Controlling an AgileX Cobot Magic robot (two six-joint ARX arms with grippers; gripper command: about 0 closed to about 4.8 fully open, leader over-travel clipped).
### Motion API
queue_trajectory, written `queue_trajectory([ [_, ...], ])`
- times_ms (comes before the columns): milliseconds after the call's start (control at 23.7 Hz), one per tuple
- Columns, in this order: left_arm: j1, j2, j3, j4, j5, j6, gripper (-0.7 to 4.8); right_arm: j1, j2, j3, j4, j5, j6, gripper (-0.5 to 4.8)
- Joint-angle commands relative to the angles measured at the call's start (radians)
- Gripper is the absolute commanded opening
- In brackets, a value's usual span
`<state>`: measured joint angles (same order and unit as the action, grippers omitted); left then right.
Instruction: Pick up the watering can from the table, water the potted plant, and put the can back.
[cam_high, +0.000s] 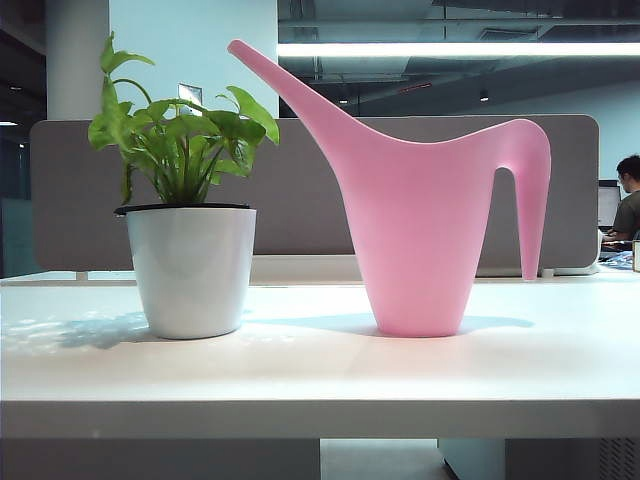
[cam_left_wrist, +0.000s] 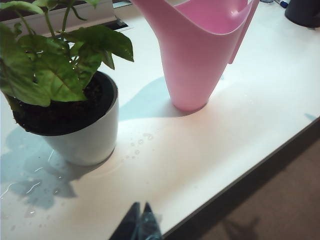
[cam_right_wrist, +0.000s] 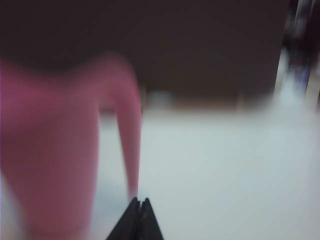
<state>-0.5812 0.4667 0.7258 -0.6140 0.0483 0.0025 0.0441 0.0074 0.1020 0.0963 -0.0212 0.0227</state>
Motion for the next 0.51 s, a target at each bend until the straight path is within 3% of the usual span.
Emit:
queue_trajectory([
  [42,-0.001,0.000,0.003,0.009,-0.002,-0.003,0.03,-0.002,0.011,0.176,0.251,0.173,-0.030,-0.06],
  [169,-0.001,0.000,0.003,0.009,-0.002,-0.003,0.03,-0.001,0.079,0.360,0.288,0.255,-0.032,-0.05],
  [253,-0.001,0.000,0.003,0.009,-0.002,-0.003,0.03,-0.001,0.195,0.524,0.398,0.255,-0.032,-0.05],
  [507,-0.001,0.000,0.003,0.009,-0.002,-0.003,0.03,-0.001,0.478,0.801,0.654,0.254,-0.032,-0.05],
])
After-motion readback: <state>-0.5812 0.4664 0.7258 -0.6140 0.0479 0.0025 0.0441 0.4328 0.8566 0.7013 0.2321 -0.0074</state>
